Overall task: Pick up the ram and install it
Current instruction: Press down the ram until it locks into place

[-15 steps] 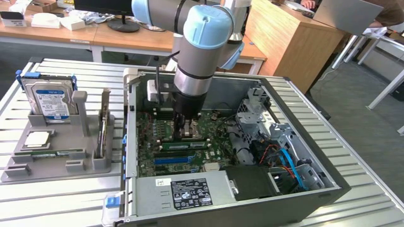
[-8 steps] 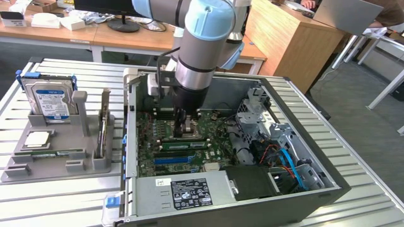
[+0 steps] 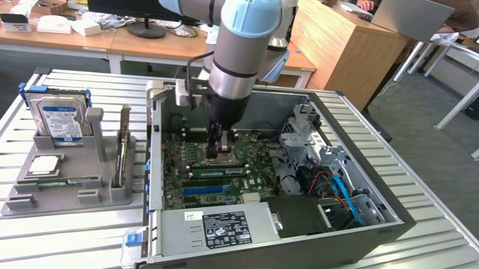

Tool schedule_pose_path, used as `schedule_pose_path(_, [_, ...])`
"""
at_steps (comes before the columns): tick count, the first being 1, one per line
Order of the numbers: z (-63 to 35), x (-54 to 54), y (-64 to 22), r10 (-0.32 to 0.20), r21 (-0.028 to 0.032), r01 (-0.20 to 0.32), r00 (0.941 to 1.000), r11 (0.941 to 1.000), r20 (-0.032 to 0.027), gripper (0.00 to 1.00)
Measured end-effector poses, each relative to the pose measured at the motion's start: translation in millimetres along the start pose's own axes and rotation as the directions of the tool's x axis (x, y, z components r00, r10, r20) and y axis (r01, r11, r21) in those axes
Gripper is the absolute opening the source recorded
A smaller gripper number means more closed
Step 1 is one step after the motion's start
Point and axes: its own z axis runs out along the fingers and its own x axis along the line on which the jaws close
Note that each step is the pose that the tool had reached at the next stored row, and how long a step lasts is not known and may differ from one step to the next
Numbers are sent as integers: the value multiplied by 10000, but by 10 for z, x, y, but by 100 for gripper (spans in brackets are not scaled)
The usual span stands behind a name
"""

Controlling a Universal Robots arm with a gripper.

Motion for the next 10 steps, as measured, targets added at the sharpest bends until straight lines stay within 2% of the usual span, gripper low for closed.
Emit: schedule_pose_path(10, [-225,-10,6,0,0,0,10000,10000,-1,10])
